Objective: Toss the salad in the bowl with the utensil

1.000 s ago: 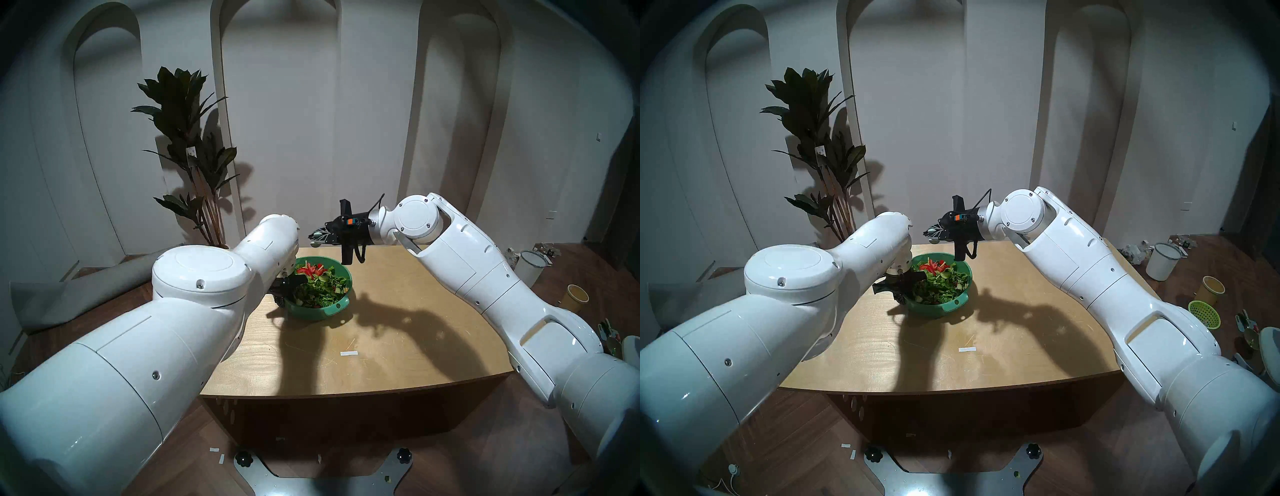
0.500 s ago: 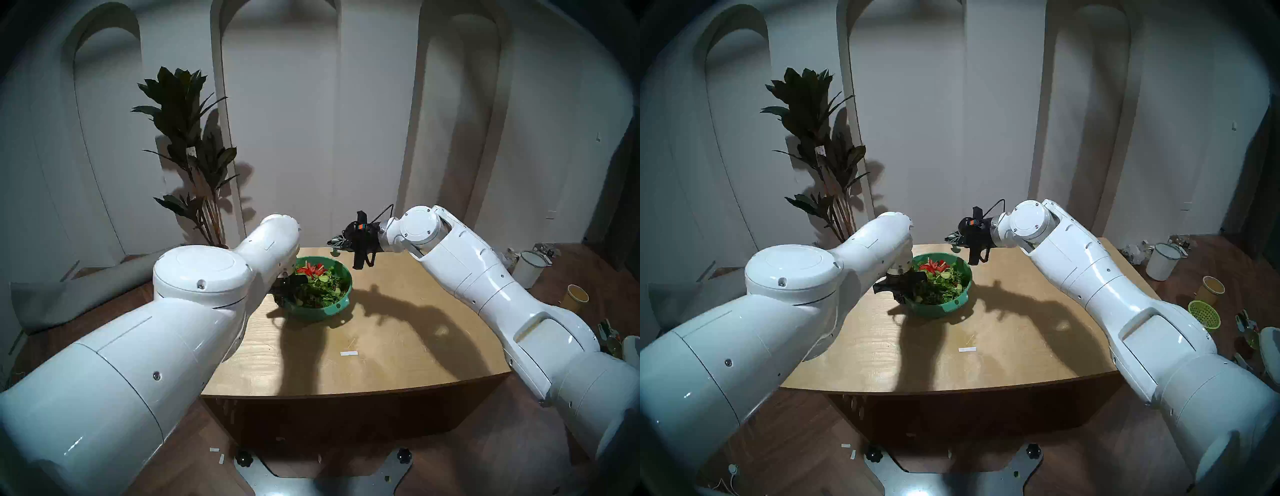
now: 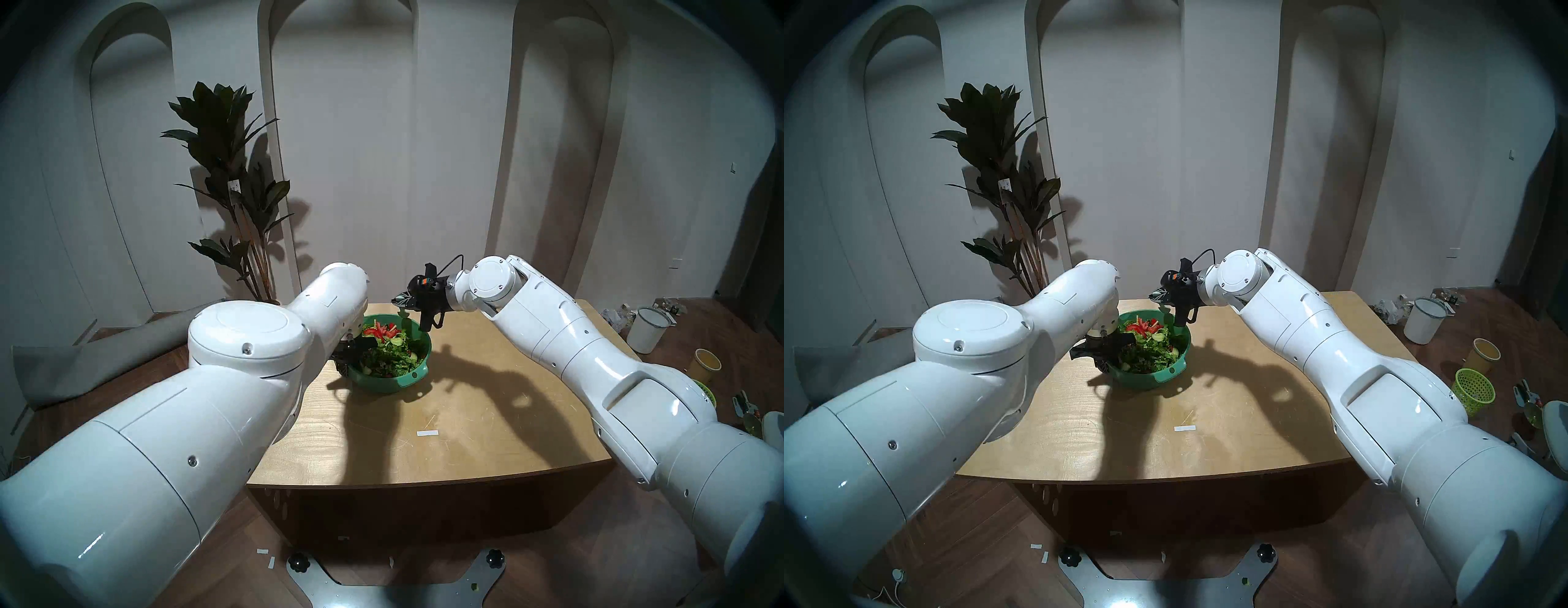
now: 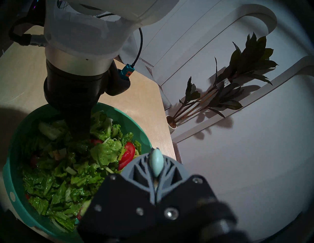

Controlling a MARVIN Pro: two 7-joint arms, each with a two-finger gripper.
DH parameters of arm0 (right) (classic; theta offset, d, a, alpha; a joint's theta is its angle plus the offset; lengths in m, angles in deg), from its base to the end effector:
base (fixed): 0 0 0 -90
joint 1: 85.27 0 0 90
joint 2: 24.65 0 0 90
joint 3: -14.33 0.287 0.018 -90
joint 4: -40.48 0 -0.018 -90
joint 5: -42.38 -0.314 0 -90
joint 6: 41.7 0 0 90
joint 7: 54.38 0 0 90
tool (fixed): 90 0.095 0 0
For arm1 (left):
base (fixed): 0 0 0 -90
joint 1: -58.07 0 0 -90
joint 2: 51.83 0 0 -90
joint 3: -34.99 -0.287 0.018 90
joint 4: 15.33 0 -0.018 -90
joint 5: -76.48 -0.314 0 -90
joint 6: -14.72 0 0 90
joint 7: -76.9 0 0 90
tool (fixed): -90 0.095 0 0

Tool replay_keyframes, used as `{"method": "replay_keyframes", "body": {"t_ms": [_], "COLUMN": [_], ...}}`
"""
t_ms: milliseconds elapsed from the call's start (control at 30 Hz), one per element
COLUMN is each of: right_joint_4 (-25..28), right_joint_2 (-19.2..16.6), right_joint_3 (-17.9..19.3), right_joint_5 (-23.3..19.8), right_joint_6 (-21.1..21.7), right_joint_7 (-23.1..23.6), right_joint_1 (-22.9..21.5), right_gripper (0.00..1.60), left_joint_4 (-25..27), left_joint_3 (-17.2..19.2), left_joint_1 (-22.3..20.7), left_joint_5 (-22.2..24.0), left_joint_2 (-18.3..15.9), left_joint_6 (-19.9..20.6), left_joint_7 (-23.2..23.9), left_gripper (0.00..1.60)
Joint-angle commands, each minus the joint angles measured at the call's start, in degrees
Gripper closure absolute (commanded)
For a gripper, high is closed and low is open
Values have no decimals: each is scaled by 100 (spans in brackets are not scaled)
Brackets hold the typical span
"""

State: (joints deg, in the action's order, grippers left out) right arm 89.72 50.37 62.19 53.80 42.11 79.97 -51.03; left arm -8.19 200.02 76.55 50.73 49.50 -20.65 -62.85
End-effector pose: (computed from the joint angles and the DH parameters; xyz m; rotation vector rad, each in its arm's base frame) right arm 0.5914 0.0932 -0.1952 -1.7253 -2.0360 -1.5683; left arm 0.5785 -0.0747 -0.2738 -3.0335 -0.5988 -0.1721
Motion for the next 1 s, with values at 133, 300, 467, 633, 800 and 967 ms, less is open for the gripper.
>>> {"method": "replay_keyframes", "body": {"t_ms": [133, 300, 467, 633, 800, 967], "right_joint_4": [-591, -926, -1276, -1611, -1907, -2207], "right_joint_2": [466, 606, 705, 810, 899, 909], "right_joint_3": [-66, -91, -53, 48, 221, 443], "right_joint_5": [152, 237, 283, 255, 157, -25], "right_joint_6": [-77, -93, -81, -30, 20, 107], "right_joint_7": [-187, -284, -412, -555, -681, -793], "right_joint_1": [-385, -454, -530, -598, -647, -687], "right_gripper": [160, 160, 160, 160, 160, 160], "left_joint_4": [-70, -71, -71, -72, -73, -73], "left_joint_3": [-4, -4, -4, -4, -4, -4], "left_joint_1": [218, 215, 207, 199, 195, 193], "left_joint_5": [-8, -20, -29, -37, -44, -49], "left_joint_2": [79, 79, 76, 74, 73, 73], "left_joint_6": [37, 37, 37, 37, 37, 37], "left_joint_7": [-78, -69, -56, -44, -40, -37], "left_gripper": [160, 160, 160, 160, 160, 160]}}
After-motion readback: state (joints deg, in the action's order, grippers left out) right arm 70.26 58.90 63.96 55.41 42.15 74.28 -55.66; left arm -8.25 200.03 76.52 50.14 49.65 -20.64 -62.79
